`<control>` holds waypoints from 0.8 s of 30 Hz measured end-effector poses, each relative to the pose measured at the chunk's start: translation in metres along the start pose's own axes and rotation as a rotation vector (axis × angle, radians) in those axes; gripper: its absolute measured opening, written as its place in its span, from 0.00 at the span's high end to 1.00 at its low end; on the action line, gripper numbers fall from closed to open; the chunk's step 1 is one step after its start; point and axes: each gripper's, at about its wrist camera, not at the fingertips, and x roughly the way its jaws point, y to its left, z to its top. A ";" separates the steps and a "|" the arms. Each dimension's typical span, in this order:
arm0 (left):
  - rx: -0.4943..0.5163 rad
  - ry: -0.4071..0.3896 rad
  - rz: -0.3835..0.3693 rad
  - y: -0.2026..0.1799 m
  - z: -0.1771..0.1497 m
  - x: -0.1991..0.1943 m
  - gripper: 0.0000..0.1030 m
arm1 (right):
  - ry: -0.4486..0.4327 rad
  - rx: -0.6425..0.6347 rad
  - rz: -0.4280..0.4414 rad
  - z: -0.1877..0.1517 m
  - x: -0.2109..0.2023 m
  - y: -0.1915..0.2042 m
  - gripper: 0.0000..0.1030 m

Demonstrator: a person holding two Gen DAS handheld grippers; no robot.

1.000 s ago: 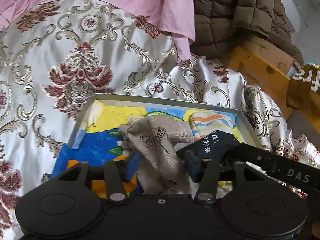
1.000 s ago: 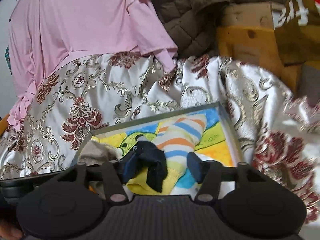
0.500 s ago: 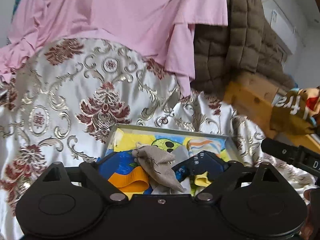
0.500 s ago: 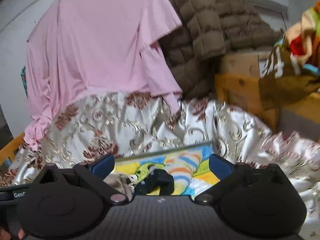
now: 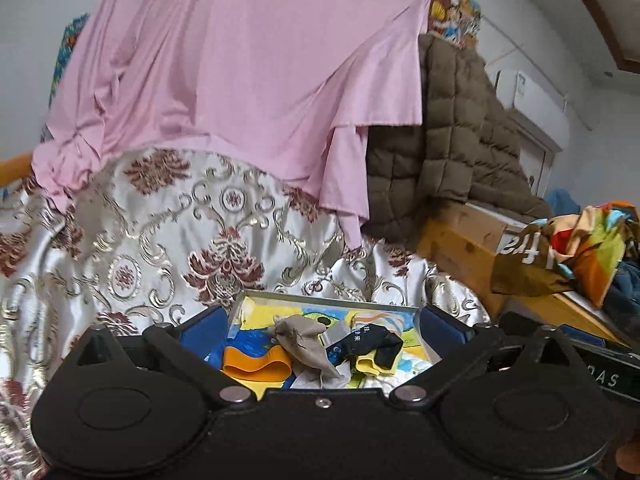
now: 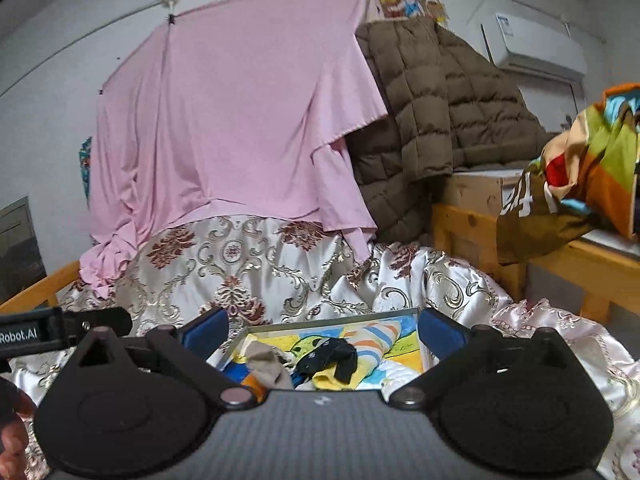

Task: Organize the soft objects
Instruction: 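Lift both tools up and back away from the tray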

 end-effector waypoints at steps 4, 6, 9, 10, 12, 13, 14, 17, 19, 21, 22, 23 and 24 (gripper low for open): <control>-0.002 -0.029 0.016 0.001 -0.010 -0.033 0.01 | -0.014 -0.031 0.010 -0.009 -0.032 0.014 0.00; -0.004 -0.034 0.027 0.001 -0.017 -0.049 0.01 | -0.020 -0.046 0.018 -0.013 -0.046 0.020 0.00; 0.000 -0.040 0.042 0.003 -0.028 -0.071 0.01 | -0.034 -0.075 0.022 -0.019 -0.066 0.029 0.00; 0.003 -0.044 0.047 0.003 -0.032 -0.079 0.01 | -0.041 -0.088 0.019 -0.021 -0.072 0.032 0.00; 0.007 -0.052 0.057 0.005 -0.039 -0.093 0.01 | -0.056 -0.116 0.013 -0.025 -0.085 0.037 0.00; 0.011 -0.056 0.061 0.005 -0.043 -0.101 0.01 | -0.062 -0.125 0.010 -0.027 -0.092 0.039 0.00; 0.013 -0.061 0.065 0.006 -0.046 -0.108 0.01 | -0.066 -0.133 0.009 -0.030 -0.098 0.040 0.00; 0.019 -0.070 0.070 0.008 -0.057 -0.126 0.01 | -0.062 -0.141 0.015 -0.039 -0.114 0.044 0.00; 0.026 -0.073 0.074 0.009 -0.063 -0.135 0.01 | -0.052 -0.147 0.019 -0.047 -0.123 0.046 0.00; 0.032 -0.071 0.077 0.011 -0.070 -0.144 0.01 | -0.041 -0.160 0.018 -0.054 -0.130 0.048 0.00; 0.034 -0.066 0.079 0.012 -0.073 -0.148 0.01 | -0.035 -0.168 0.020 -0.057 -0.133 0.050 0.00; 0.035 -0.062 0.081 0.014 -0.077 -0.151 0.01 | -0.030 -0.176 0.021 -0.060 -0.136 0.051 0.00; 0.037 -0.057 0.085 0.016 -0.081 -0.155 0.01 | -0.027 -0.184 0.023 -0.063 -0.138 0.053 0.00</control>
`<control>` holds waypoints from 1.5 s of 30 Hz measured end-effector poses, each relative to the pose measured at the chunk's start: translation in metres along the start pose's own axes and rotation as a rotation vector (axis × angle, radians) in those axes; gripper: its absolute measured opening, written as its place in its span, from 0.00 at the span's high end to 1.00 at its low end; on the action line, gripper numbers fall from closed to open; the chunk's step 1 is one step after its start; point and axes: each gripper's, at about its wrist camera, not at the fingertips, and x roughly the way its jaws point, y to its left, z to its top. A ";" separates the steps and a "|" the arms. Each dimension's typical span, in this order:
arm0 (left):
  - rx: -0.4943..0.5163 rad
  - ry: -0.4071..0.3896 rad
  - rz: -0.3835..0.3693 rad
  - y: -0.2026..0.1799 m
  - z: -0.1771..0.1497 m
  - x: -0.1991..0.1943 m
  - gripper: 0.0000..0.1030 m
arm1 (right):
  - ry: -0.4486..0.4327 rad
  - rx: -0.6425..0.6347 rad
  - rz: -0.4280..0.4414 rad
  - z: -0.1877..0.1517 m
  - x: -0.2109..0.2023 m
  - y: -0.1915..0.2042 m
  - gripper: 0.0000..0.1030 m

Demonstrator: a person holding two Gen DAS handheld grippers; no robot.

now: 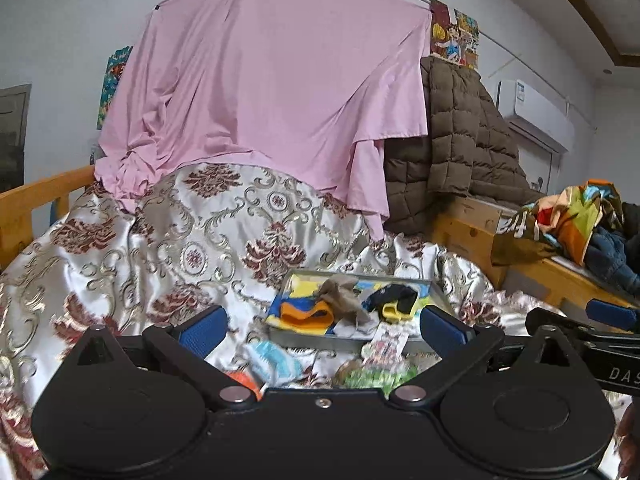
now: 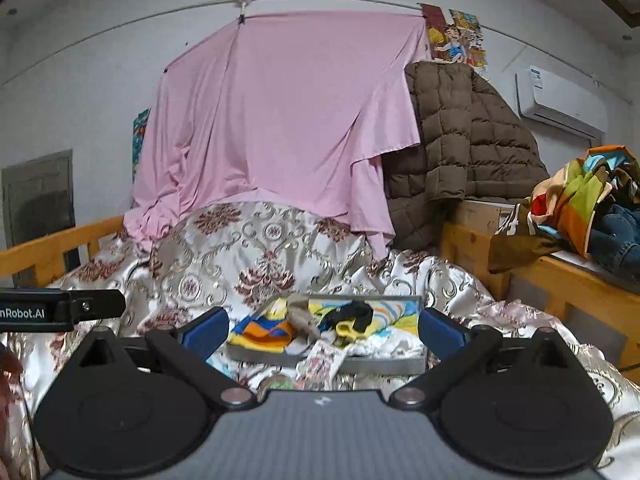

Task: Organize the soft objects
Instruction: 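Lift both tools up and back away from the tray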

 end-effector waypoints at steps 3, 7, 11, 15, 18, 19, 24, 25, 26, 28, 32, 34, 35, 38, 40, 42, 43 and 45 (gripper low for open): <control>0.008 0.019 0.017 0.006 -0.012 -0.006 0.01 | 0.016 -0.023 0.000 -0.005 -0.005 0.007 0.00; 0.026 0.030 0.042 0.011 -0.025 -0.012 0.01 | 0.045 -0.036 0.002 -0.013 -0.010 0.012 0.00; 0.026 0.041 0.053 0.017 -0.038 -0.017 0.01 | 0.079 -0.053 0.005 -0.022 -0.012 0.019 0.00; 0.018 0.053 0.065 0.022 -0.050 -0.020 0.01 | 0.116 -0.061 0.005 -0.030 -0.013 0.025 0.00; -0.004 0.074 0.081 0.026 -0.058 -0.021 0.01 | 0.143 -0.063 -0.001 -0.035 -0.014 0.028 0.00; -0.014 0.086 0.084 0.028 -0.060 -0.021 0.01 | 0.150 -0.066 -0.003 -0.037 -0.015 0.029 0.00; -0.040 0.113 0.104 0.032 -0.062 -0.021 0.01 | 0.185 -0.080 -0.005 -0.044 -0.018 0.036 0.00; -0.040 0.121 0.111 0.032 -0.063 -0.020 0.01 | 0.191 -0.084 -0.003 -0.046 -0.018 0.038 0.00; -0.037 0.132 0.119 0.031 -0.064 -0.019 0.01 | 0.198 -0.089 -0.002 -0.047 -0.018 0.039 0.00; -0.035 0.153 0.132 0.032 -0.066 -0.017 0.01 | 0.208 -0.100 -0.010 -0.050 -0.017 0.043 0.00; -0.052 0.172 0.166 0.036 -0.068 -0.016 0.01 | 0.232 -0.118 -0.011 -0.053 -0.014 0.047 0.00; -0.064 0.178 0.177 0.038 -0.069 -0.016 0.01 | 0.243 -0.124 -0.010 -0.055 -0.012 0.048 0.00; -0.067 0.183 0.182 0.038 -0.069 -0.015 0.01 | 0.248 -0.127 -0.009 -0.055 -0.011 0.049 0.00; -0.077 0.199 0.191 0.040 -0.069 -0.013 0.01 | 0.262 -0.133 -0.006 -0.057 -0.008 0.050 0.00; -0.088 0.217 0.195 0.040 -0.070 -0.011 0.01 | 0.272 -0.137 -0.002 -0.058 -0.006 0.052 0.00; -0.097 0.235 0.205 0.040 -0.070 -0.010 0.01 | 0.285 -0.145 0.003 -0.060 -0.003 0.053 0.00; -0.094 0.240 0.210 0.039 -0.070 -0.008 0.01 | 0.292 -0.149 0.005 -0.061 -0.002 0.054 0.00; -0.088 0.251 0.212 0.038 -0.071 -0.006 0.01 | 0.303 -0.156 0.009 -0.063 0.001 0.056 0.00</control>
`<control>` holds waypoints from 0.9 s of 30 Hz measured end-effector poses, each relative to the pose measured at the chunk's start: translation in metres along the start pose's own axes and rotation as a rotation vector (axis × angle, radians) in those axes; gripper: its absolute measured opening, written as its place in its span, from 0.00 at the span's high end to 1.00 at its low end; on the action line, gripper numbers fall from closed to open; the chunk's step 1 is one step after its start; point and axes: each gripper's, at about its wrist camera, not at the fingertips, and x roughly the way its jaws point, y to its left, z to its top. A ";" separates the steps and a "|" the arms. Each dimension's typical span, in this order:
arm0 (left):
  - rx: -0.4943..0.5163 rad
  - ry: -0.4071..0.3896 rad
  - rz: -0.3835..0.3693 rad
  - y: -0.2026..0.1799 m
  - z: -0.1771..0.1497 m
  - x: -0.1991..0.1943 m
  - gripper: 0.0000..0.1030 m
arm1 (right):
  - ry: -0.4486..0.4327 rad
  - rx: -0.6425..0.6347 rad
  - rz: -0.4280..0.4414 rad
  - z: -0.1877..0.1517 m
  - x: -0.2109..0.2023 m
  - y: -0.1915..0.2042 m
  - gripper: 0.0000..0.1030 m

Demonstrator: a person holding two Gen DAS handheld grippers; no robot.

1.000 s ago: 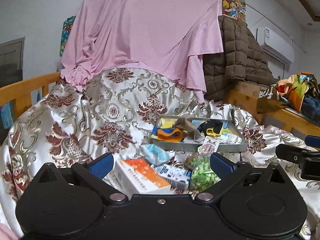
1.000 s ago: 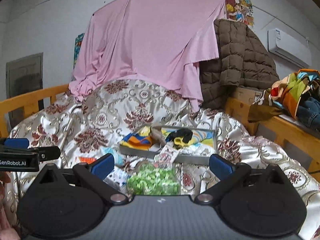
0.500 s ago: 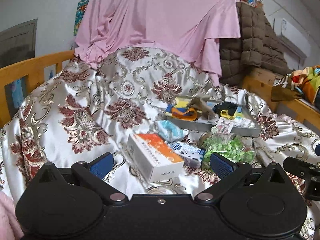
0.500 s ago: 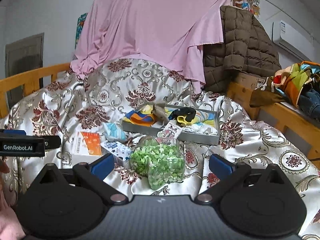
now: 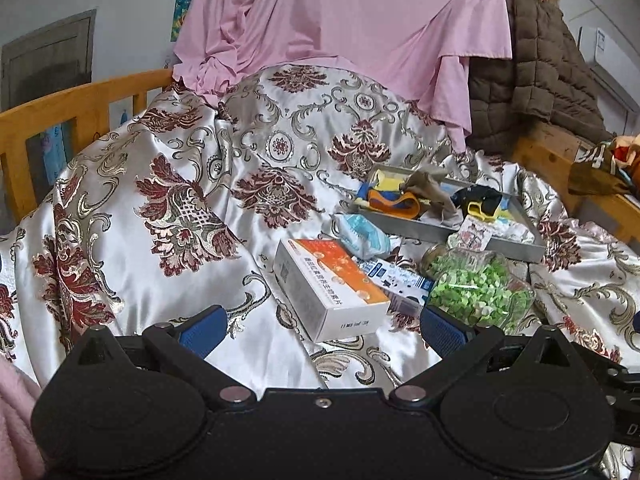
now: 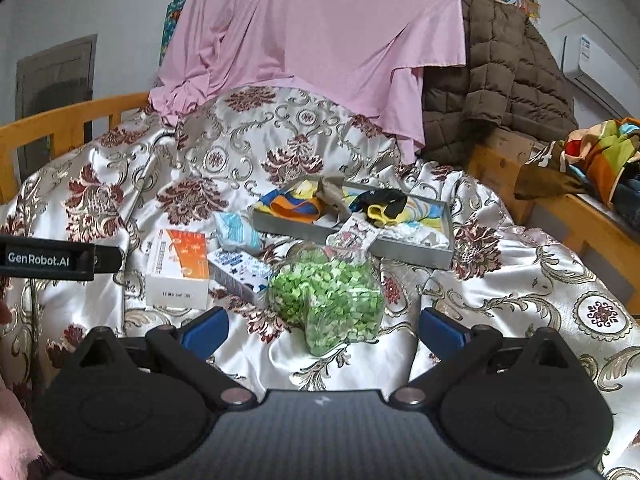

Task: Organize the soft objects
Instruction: 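Lift both tools up and back away from the tray, then grasp the blue-white mask packet with the left tool while the right grasps the cartoon packet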

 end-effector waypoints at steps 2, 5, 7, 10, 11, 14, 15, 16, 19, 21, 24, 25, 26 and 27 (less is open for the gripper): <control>-0.001 0.014 0.006 0.000 0.000 0.003 0.01 | 0.004 -0.008 0.009 0.000 0.002 0.003 0.00; -0.010 0.033 0.017 0.001 0.000 0.007 0.01 | 0.012 -0.021 0.020 0.000 0.005 0.006 0.00; -0.016 0.042 0.022 0.002 0.001 0.009 0.01 | 0.019 -0.017 0.037 0.001 0.006 0.008 0.00; -0.022 0.055 0.027 0.003 0.001 0.011 0.01 | 0.029 -0.010 0.055 0.002 0.008 0.009 0.00; -0.025 0.060 0.028 0.003 0.002 0.012 0.01 | 0.033 -0.012 0.058 0.002 0.010 0.010 0.00; -0.039 0.073 0.026 0.005 0.004 0.016 0.01 | 0.048 -0.024 0.080 0.004 0.016 0.012 0.00; -0.040 0.078 0.026 0.006 0.005 0.018 0.01 | 0.051 -0.027 0.088 0.005 0.018 0.014 0.00; -0.041 0.084 0.027 0.006 0.006 0.021 0.01 | 0.056 -0.030 0.100 0.006 0.021 0.014 0.00; -0.047 0.112 0.022 0.009 0.011 0.033 0.01 | 0.071 -0.037 0.135 0.011 0.032 0.017 0.00; -0.059 0.141 0.007 0.011 0.016 0.044 0.01 | 0.075 -0.056 0.151 0.011 0.040 0.019 0.00; -0.068 0.188 -0.054 0.013 0.023 0.060 0.01 | 0.067 -0.108 0.161 0.013 0.052 0.022 0.00; -0.065 0.192 -0.058 0.013 0.025 0.065 0.01 | 0.065 -0.122 0.166 0.014 0.056 0.022 0.00; -0.059 0.195 -0.062 0.012 0.029 0.070 0.01 | 0.062 -0.130 0.171 0.016 0.061 0.022 0.00; -0.054 0.195 -0.066 0.011 0.032 0.075 0.01 | 0.057 -0.132 0.175 0.017 0.065 0.021 0.00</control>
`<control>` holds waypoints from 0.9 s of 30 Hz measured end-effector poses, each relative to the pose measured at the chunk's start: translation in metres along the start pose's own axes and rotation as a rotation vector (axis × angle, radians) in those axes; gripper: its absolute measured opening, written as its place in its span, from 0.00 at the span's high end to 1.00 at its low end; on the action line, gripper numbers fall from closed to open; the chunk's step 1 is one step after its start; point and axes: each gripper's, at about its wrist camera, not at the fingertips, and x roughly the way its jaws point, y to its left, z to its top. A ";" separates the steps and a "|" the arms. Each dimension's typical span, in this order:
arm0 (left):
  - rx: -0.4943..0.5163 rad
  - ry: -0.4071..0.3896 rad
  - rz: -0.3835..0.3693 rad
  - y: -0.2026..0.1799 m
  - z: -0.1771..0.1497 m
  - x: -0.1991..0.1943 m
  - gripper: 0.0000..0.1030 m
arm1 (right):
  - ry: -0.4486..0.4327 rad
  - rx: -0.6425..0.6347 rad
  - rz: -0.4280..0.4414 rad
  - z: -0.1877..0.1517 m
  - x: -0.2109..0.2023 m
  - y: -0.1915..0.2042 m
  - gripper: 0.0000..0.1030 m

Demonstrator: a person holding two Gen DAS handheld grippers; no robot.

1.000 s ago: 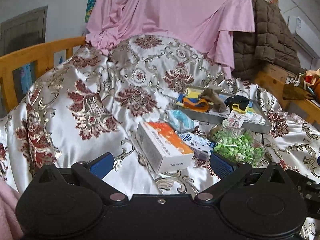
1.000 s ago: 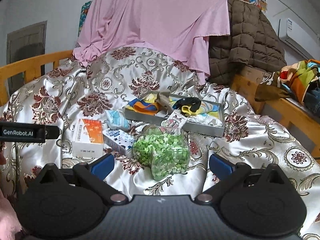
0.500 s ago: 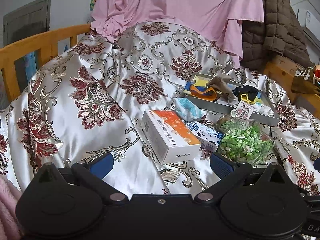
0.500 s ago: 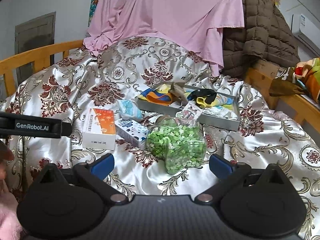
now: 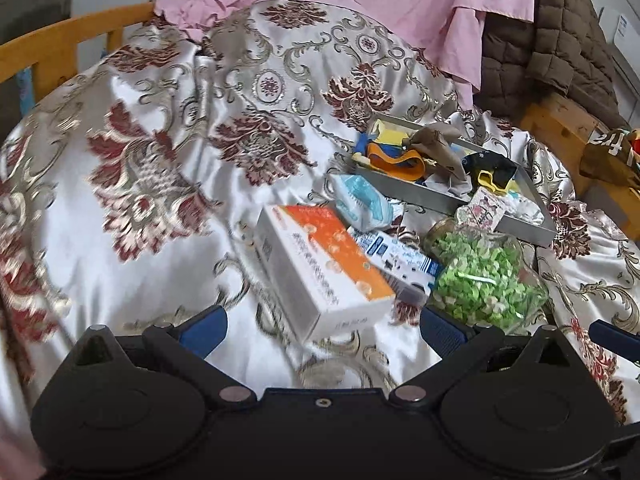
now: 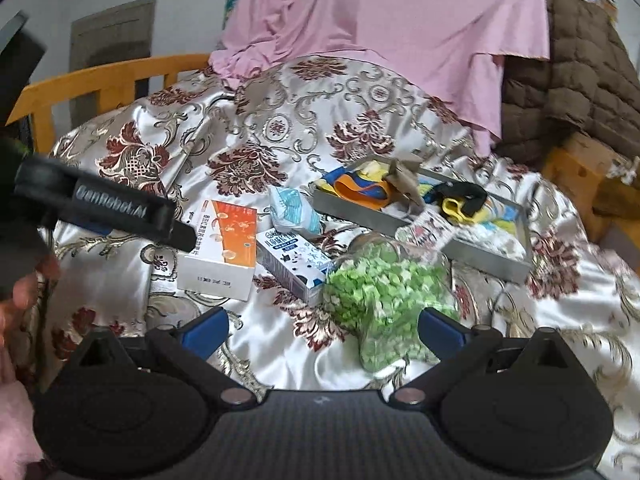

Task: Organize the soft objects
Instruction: 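Grasp the blue-white mask packet with the left tool while the right grasps the cartoon packet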

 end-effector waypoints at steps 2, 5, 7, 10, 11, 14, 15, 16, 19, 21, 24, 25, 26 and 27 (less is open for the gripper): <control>0.021 -0.010 -0.004 -0.003 0.010 0.008 0.01 | -0.004 0.013 0.010 0.004 0.009 -0.007 0.00; 0.058 -0.043 -0.004 -0.008 0.025 0.019 0.01 | -0.012 0.054 0.024 0.009 0.023 -0.021 0.00; 0.080 -0.063 -0.011 -0.012 0.034 0.028 0.01 | -0.023 0.069 0.021 0.013 0.033 -0.030 0.00; 0.090 -0.067 -0.030 -0.015 0.042 0.042 0.01 | -0.040 0.104 0.022 0.016 0.046 -0.041 0.00; 0.096 -0.070 -0.034 -0.016 0.043 0.046 0.01 | -0.048 0.116 0.022 0.017 0.050 -0.044 0.00; 0.115 -0.080 -0.026 -0.016 0.045 0.056 0.01 | -0.059 0.137 0.016 0.020 0.059 -0.051 0.00; 0.121 -0.083 -0.023 -0.016 0.046 0.058 0.01 | -0.058 0.144 0.012 0.022 0.062 -0.053 0.00; 0.126 -0.085 -0.020 -0.016 0.047 0.061 0.01 | -0.056 0.151 0.010 0.023 0.064 -0.055 0.00; 0.130 -0.093 -0.015 -0.014 0.050 0.068 0.01 | -0.049 0.171 0.010 0.025 0.073 -0.057 0.00; 0.114 -0.094 -0.015 -0.012 0.052 0.072 0.01 | -0.047 0.186 0.012 0.028 0.078 -0.057 0.00; 0.065 -0.093 -0.033 -0.007 0.059 0.079 0.01 | -0.053 0.186 0.025 0.032 0.085 -0.055 0.00; 0.052 -0.099 -0.034 -0.007 0.062 0.082 0.01 | -0.058 0.184 0.027 0.033 0.088 -0.056 0.00; 0.047 -0.107 -0.037 -0.007 0.065 0.085 0.01 | -0.059 0.185 0.030 0.033 0.091 -0.057 0.00; 0.045 -0.115 -0.038 -0.007 0.068 0.089 0.01 | -0.058 0.190 0.032 0.033 0.094 -0.058 0.00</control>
